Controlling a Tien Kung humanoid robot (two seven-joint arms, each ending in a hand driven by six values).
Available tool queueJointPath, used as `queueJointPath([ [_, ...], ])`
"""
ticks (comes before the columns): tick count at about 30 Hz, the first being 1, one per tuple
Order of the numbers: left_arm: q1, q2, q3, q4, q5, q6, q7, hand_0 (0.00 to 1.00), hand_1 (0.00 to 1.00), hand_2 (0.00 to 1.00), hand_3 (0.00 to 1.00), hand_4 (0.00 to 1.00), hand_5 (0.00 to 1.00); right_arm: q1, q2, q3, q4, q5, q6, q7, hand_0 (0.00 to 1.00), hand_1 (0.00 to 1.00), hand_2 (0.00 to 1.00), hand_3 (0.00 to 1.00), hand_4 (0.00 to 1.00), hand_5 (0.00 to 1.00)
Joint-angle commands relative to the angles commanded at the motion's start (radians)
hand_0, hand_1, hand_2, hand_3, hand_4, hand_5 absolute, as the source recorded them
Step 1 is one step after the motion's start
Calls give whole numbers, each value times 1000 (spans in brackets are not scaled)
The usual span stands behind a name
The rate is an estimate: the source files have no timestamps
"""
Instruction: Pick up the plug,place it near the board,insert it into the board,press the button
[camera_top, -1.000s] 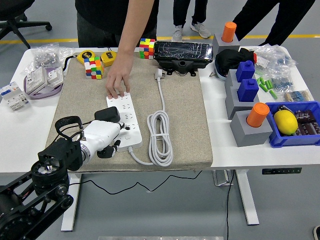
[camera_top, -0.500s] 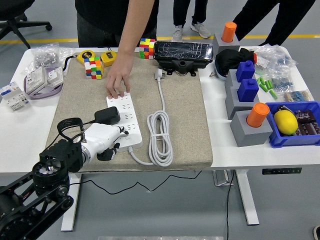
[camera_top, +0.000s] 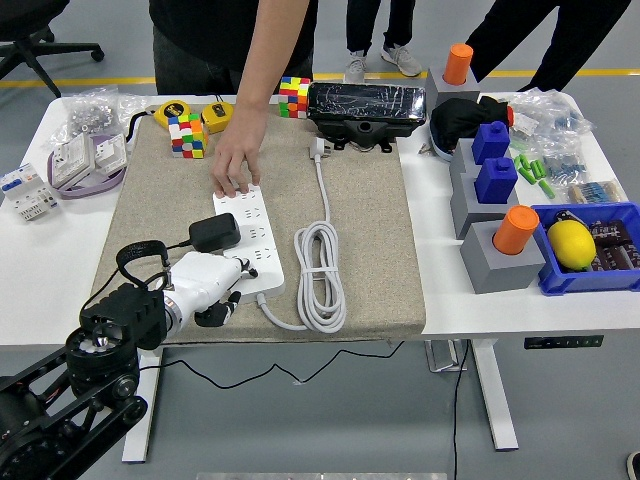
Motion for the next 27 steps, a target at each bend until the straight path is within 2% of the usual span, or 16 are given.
queueJointPath([
  [11, -2, -4, 0, 11, 0, 7, -4, 166, 2, 84, 805, 300, 2, -5, -1, 5, 0, -6, -1, -2, 789, 694, 713, 759, 998, 998],
  [22, -4, -10, 9, 53, 0, -1, -11, 169, 2, 83, 798, 291, 2, 2, -2, 2, 0, -1, 1, -2, 789, 694, 713, 759, 998, 998],
  [27, -9, -7, 2, 38, 0, 9, -12, 170, 2, 83, 796, 290, 2, 3, -4, 4, 0, -3, -1, -4, 789, 694, 712, 759, 998, 998],
])
